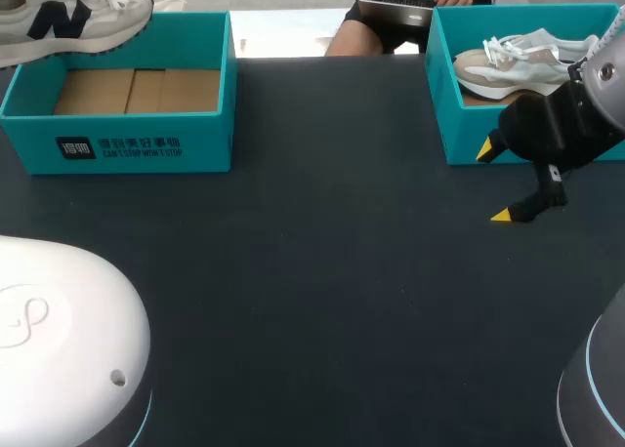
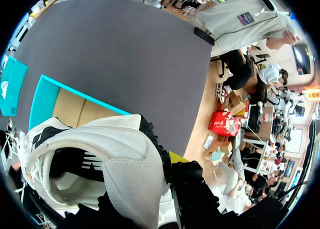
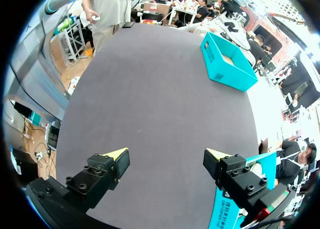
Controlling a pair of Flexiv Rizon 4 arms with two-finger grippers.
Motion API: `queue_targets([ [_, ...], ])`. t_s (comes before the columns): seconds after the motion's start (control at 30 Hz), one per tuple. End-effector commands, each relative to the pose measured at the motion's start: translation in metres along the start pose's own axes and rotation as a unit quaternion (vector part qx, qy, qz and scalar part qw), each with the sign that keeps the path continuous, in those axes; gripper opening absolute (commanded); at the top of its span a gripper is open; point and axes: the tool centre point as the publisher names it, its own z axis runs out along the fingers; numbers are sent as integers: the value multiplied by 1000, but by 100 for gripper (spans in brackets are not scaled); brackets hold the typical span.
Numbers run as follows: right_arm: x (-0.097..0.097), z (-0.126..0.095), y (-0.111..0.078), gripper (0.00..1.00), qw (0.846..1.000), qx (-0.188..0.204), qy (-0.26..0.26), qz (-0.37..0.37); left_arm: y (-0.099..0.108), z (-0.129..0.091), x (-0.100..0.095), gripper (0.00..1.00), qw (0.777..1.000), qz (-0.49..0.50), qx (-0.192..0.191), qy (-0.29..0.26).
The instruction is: Take the shoe out of the shoebox, open the shoe tongue, remove and reinsert the insole, then place the shoe into the shoebox
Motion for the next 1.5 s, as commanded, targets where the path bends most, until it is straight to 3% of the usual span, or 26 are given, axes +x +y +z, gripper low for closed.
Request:
queue_targets([
  [0.03,-1,1,1,100,1000,1,1,0,-7,-1,3,0,984,169,-52,20],
  [0.47,-1,1,1,100,1000,1,1,0,-7,-1,3,0,984,169,-52,20],
  [0.63,-1,1,1,100,1000,1,1,0,-10,0,-6,0,985,165,-51,14],
  [0.87,-1,1,1,100,1000,1,1,0,1,9,-28,0,985,160,-55,-21],
  [1.2,-1,1,1,100,1000,1,1,0,26,29,-62,0,983,158,-89,-31],
  [1.5,-1,1,1,100,1000,1,1,0,42,63,-85,0,982,149,-105,-40],
])
